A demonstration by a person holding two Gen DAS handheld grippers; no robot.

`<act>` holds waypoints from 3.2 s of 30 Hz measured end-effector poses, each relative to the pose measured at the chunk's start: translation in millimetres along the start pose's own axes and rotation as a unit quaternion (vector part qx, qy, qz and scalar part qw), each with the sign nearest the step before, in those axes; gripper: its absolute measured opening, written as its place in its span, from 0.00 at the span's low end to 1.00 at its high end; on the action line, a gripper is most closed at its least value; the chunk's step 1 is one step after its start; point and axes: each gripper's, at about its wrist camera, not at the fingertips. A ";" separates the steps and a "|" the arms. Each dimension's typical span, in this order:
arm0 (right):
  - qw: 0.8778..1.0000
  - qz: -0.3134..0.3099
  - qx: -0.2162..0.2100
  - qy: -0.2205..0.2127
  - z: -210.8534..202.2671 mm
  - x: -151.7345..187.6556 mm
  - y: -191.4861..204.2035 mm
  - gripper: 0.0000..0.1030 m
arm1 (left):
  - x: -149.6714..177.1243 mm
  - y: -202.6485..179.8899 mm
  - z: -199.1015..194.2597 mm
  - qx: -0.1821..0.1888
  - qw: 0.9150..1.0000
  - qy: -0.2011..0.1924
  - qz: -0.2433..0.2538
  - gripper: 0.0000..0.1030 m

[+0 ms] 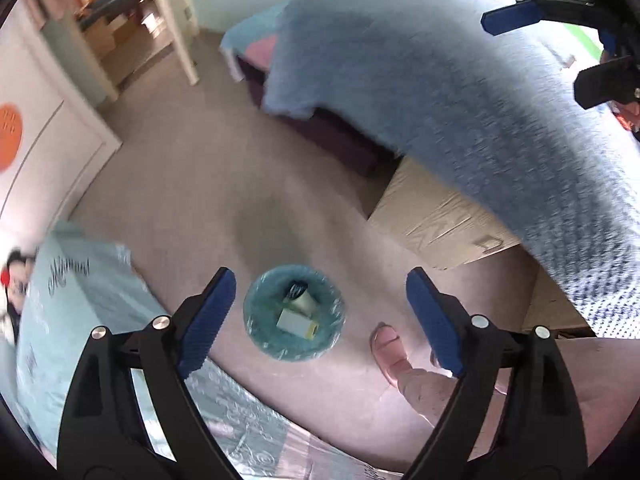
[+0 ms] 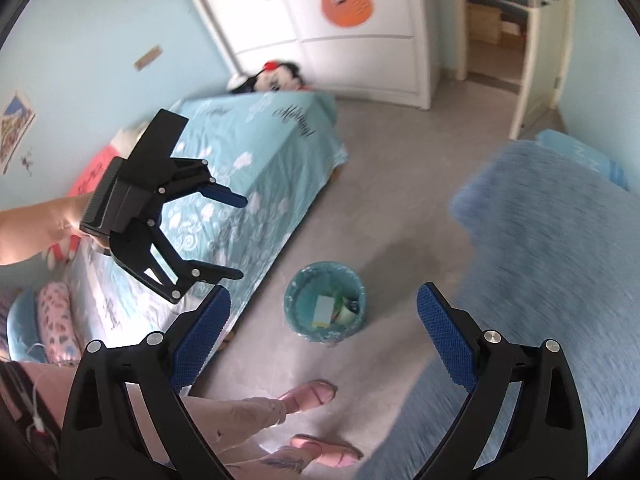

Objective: Collect trash
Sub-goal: 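Move both open grippers back over the blanket toward the remaining items, then grasp the white stick with the left gripper while the right grasps the purple card pack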

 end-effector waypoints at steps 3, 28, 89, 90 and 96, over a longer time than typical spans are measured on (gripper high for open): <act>0.999 0.030 0.020 -0.018 -36.3 25.2 -15.7 0.91 | -26.8 -29.9 -17.4 0.009 0.999 -0.019 0.044 0.87; 0.921 0.290 0.236 -0.113 -260.4 326.0 -103.5 0.91 | -196.6 -310.5 -18.9 0.099 0.933 -0.078 0.337 0.91; 0.918 0.298 0.252 -0.062 -269.5 428.9 -176.3 0.30 | -267.0 -439.8 64.6 0.141 0.889 -0.008 0.435 0.11; 0.920 0.294 0.252 -0.064 -271.3 423.7 -178.8 0.30 | -265.5 -438.5 61.5 0.140 0.891 -0.010 0.432 0.11; 0.930 0.263 0.247 -0.067 -263.9 392.4 -173.9 0.30 | -249.2 -416.9 37.8 0.134 0.898 -0.027 0.418 0.11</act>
Point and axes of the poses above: each gripper's, at about its wrist camera, not at the fingertips, and z roughly the way its jaws point, y to its left, x to its underside, and after that the axes turned 5 degrees about y, right-handed
